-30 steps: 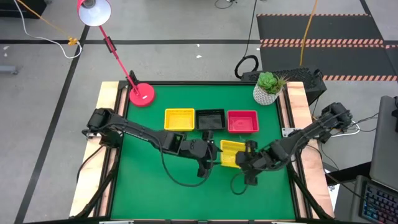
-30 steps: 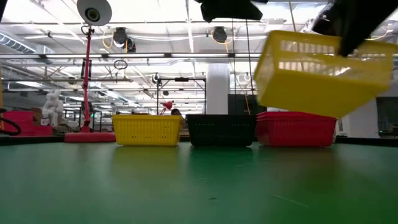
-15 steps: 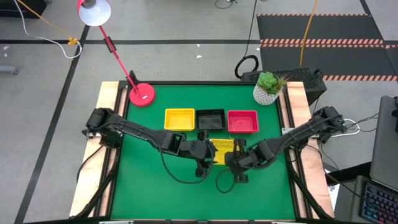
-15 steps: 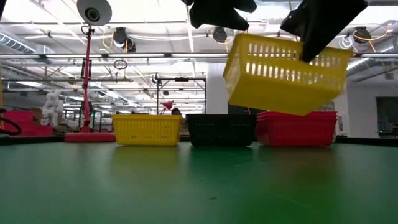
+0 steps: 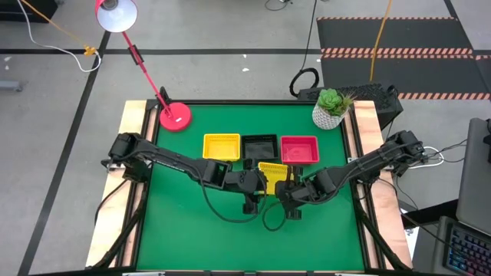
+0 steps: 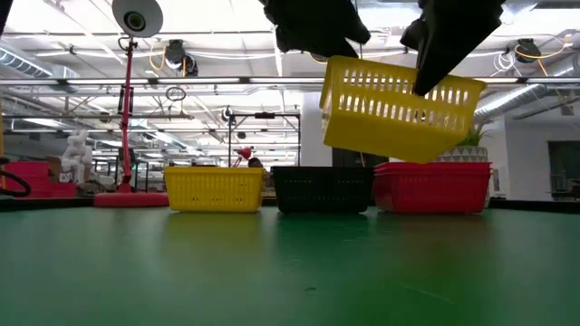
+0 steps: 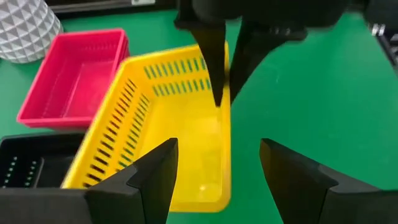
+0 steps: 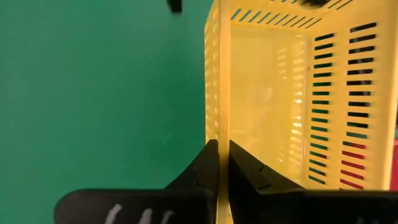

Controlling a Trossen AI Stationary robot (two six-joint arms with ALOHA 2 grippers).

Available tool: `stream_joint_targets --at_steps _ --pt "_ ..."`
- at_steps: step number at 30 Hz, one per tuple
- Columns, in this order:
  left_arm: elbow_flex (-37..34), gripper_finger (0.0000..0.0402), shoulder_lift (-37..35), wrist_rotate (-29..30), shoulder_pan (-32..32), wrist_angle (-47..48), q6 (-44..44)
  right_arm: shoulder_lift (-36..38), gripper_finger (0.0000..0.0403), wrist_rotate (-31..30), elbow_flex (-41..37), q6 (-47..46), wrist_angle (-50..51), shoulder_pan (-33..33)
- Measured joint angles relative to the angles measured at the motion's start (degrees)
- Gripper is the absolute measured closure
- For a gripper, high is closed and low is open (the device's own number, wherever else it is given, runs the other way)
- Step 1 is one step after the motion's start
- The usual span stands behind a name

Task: Stack baskets by color
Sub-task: Stack the bottom yellow bin on top of the top yellow bin

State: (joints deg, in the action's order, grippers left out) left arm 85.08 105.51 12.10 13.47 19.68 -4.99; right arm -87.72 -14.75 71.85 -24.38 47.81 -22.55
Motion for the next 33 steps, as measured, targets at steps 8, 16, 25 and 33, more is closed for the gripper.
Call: stream_joint_targets --at_steps 8,16,25,33 --pt "0.01 0.0172 2.42 -0.11 -0.27 -1.77 3.05 0.02 0.0395 -0.43 -0.02 0.03 -0.33 0.26" --pt "-0.04 0.0195 3.70 -0.16 -1.95 -1.55 4.48 0.02 0.0394 -0.47 -0.02 1.09 -1.29 0.42" --pt "-0.02 0.0299 3.68 -3.63 -1.95 -1.62 4.92 0.02 0.0394 -0.55 -0.02 1.45 -1.33 0.48" --pt "-0.02 0.0373 3.68 -3.97 -1.92 -1.47 6.94 0.02 0.0394 -0.86 -0.02 3.87 -1.41 0.52"
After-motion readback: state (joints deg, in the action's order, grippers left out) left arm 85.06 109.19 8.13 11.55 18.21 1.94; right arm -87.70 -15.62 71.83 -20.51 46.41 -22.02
